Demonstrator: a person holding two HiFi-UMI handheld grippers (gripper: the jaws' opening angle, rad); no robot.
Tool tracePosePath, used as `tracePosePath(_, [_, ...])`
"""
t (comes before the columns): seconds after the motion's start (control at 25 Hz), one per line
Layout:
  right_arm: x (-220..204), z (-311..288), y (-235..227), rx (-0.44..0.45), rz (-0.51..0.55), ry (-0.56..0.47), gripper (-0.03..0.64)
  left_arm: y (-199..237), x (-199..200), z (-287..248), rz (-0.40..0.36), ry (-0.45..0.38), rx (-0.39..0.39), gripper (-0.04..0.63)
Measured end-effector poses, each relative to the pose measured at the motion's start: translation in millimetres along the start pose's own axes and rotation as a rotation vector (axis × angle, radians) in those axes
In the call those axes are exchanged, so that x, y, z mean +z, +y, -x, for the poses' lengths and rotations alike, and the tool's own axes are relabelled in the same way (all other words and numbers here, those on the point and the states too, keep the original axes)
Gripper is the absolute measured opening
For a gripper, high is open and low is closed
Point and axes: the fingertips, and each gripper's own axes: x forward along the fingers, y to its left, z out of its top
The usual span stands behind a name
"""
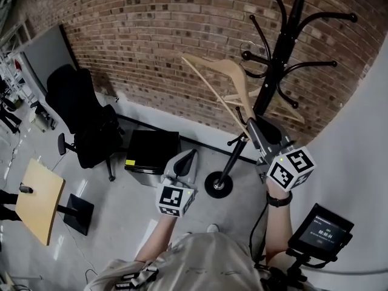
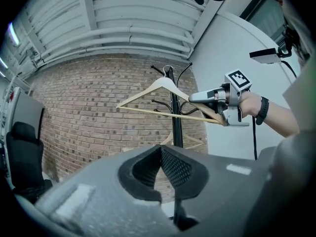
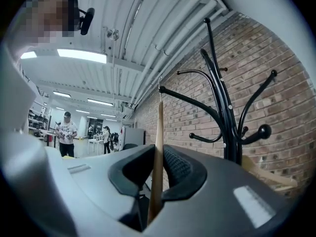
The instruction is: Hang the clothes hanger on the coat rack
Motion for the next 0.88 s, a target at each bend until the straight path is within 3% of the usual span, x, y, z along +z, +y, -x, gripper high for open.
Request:
tracePosePath(0.24, [-33.1, 1.0, -13.2, -0.005, -0.082, 0.035, 0.055, -16.1, -12.8, -10.8, 0.026, 0.03, -0.041, 0.0])
tracePosePath(0.44, [-56.4, 13.6, -42.8, -0.07, -0.174, 0.032, 0.055, -24.7, -17.0, -19.2, 0.007, 0.035, -0.061, 0.0])
tracePosePath(0.72, [-78.2, 21.6, -83.1, -0.168, -0.193, 0.065, 0.055, -32.7, -20.1, -23.5, 0.023, 0.054, -0.09, 0.0])
tracePosePath(0.88, [-102.1, 24.1, -98.9, -0.197, -0.274, 0.088, 0.055, -33.0, -22.2, -23.6, 0.014, 0.058, -0.092, 0.0])
